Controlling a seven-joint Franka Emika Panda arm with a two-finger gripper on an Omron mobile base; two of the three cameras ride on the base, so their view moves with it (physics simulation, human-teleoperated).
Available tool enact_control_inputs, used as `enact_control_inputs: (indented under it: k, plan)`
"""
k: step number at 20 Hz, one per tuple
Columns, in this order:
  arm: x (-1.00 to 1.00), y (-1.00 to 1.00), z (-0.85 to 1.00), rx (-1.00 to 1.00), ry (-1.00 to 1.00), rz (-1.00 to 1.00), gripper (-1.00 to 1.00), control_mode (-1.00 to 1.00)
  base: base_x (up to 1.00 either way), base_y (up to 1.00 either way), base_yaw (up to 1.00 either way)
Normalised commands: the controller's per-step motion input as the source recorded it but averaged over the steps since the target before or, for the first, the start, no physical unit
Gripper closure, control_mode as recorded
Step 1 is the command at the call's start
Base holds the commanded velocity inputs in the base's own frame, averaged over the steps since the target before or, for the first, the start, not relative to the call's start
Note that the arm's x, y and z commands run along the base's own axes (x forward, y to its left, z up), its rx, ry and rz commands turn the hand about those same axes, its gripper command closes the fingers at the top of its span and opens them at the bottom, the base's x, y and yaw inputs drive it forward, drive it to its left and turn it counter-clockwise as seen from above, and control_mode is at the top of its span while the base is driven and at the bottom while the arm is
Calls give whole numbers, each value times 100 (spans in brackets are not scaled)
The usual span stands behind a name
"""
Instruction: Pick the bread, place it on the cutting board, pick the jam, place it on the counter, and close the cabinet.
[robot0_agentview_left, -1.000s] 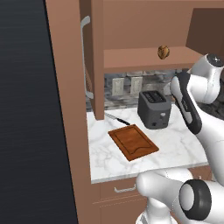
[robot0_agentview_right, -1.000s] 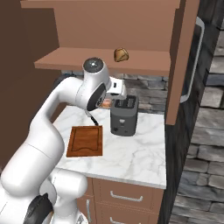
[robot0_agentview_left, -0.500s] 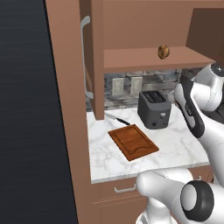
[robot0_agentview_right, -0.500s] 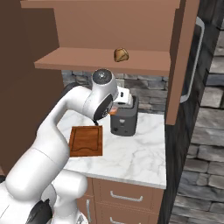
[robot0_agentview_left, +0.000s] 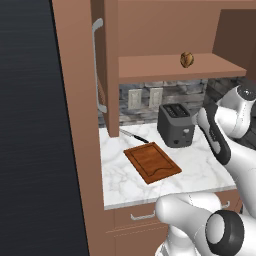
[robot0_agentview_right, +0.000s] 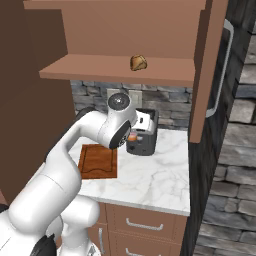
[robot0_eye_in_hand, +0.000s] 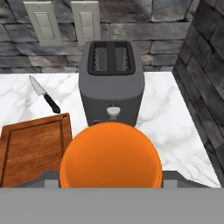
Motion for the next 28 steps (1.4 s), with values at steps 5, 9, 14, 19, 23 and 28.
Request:
enact_control_inputs:
  k: [5,9,14,19,23,28]
  plan:
    - [0,-11,-48,0,-2,-4,100,-100,0,0,0]
    - [0,-12,-44,0,0,-4,100,-100,0,0,0]
    - [0,-13,-28,0,0,-3,100,-100,0,0,0]
    - [0,-11,-26,0,0,-3,100,-100,0,0,0]
    - [0,-10,-27,0,0,-3,100,-100,0,0,0]
    - [0,-11,-24,0,0,-4,100,-100,0,0,0]
